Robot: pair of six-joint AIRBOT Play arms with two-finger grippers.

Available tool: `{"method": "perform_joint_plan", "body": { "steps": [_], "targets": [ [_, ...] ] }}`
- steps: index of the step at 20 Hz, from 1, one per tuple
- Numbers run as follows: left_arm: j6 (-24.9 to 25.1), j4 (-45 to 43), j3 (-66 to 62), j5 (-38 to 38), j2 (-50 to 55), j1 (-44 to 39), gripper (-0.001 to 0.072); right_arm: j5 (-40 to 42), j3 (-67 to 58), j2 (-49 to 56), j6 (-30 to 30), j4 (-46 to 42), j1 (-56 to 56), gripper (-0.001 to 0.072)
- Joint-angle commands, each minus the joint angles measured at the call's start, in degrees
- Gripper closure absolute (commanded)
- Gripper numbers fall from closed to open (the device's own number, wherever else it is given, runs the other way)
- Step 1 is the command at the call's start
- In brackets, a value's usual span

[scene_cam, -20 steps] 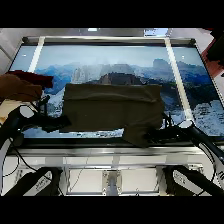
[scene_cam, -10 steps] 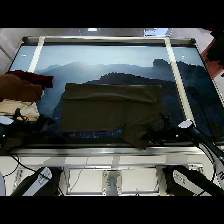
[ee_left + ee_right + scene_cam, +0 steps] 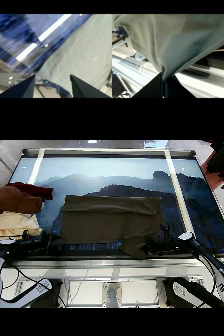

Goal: Fold the shirts.

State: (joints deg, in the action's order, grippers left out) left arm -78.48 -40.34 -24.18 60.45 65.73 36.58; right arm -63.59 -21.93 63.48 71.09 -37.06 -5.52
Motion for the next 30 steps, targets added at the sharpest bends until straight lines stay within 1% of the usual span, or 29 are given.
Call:
{"method": "perform_joint_plan", "body": {
  "steps": [1,2,3,4,6,7,8,11,12,14,16,17,19,20,21,23,25,26,28,29,30],
  "targets": [
    [1.79,2.62,0.33,-3.58,0.83,-2.47,0.0258,0.85,0.02,-0.04,-0.66,2.29,0.04,0.0678],
    [1.84,2.56,0.33,-3.82,0.83,-3.41,0.0357,1.20,0.02,-0.04,-0.66,2.43,0.04,0.0678],
    [1.99,2.49,0.33,-4.13,0.83,-4.28,0.0489,1.33,0.02,-0.04,-0.66,2.43,0.04,0.0678],
    [2.01,2.60,0.33,-4.55,0.83,-5.09,0.0519,1.33,0.02,-0.04,-0.66,2.43,0.04,0.0678],
    [2.12,3.98,0.31,-4.72,0.83,-5.57,0.0692,1.29,0.00,-0.04,-0.66,2.43,0.04,0.0678],
    [3.21,6.05,0.24,-4.46,0.81,-5.44,0.0693,1.29,-0.13,-0.09,-0.68,2.40,0.04,0.0679],
    [5.95,9.57,-0.28,-3.56,0.81,-5.31,0.0693,0.94,-0.81,-0.44,-0.66,2.05,0.04,0.0679],
    [16.81,24.30,-5.14,4.90,0.31,-2.71,0.0694,-3.13,-6.62,-4.98,0.20,-2.03,0.02,0.0680],
    [18.75,27.56,-7.50,7.48,-0.46,-1.09,0.0694,-5.20,-9.40,-7.28,2.32,-5.55,0.02,0.0679],
    [18.32,30.18,-11.80,9.14,-2.40,2.10,0.0694,-8.90,-14.88,-11.26,6.73,-13.73,0.02,0.0679],
    [17.73,31.36,-15.50,9.51,-4.20,3.80,0.0695,-10.64,-20.24,-13.57,10.88,-20.28,0.02,0.0679],
    [17.18,31.28,-17.46,9.51,-4.50,3.67,0.0695,-10.49,-23.06,-14.05,13.03,-23.15,0.02,0.0680],
    [16.72,30.27,-20.59,7.54,-4.50,1.14,0.0697,-7.74,-27.74,-13.88,14.45,-25.53,0.04,0.0682],
    [16.24,27.96,-22.16,4.72,-4.48,-1.79,0.0698,-4.63,-29.75,-13.35,14.47,-25.07,0.04,0.0682],
    [14.99,23.67,-23.93,-0.11,-4.39,-6.19,0.0697,-1.60,-31.45,-12.35,14.43,-24.39,0.15,0.0682],
    [9.51,13.90,-28.11,-11.96,-2.47,-15.41,0.0698,3.39,-34.71,-8.13,14.05,-22.86,0.15,0.0683],
    [4.61,5.55,-33.42,-19.28,2.34,-22.58,0.0698,5.20,-37.55,-1.75,12.35,-21.40,0.15,0.0683],
    [2.58,2.16,-36.20,-20.44,5.49,-25.00,0.0698,6.25,-38.66,1.68,11.26,-20.52,0.15,0.0682],
    [-2.97,-4.85,-41.64,-20.41,12.61,-28.22,0.0698,9.70,-40.72,8.76,8.92,-17.92,0.15,0.0682],
    [-5.99,-7.28,-43.76,-20.44,15.96,-28.85,0.0698,10.99,-42.12,12.44,8.13,-17.51,0.15,0.0683],
    [-7.78,-8.00,-45.07,-20.94,18.58,-28.94,0.0698,11.87,-43.65,15.76,7.96,-17.57,0.15,0.0683]
  ]
}}
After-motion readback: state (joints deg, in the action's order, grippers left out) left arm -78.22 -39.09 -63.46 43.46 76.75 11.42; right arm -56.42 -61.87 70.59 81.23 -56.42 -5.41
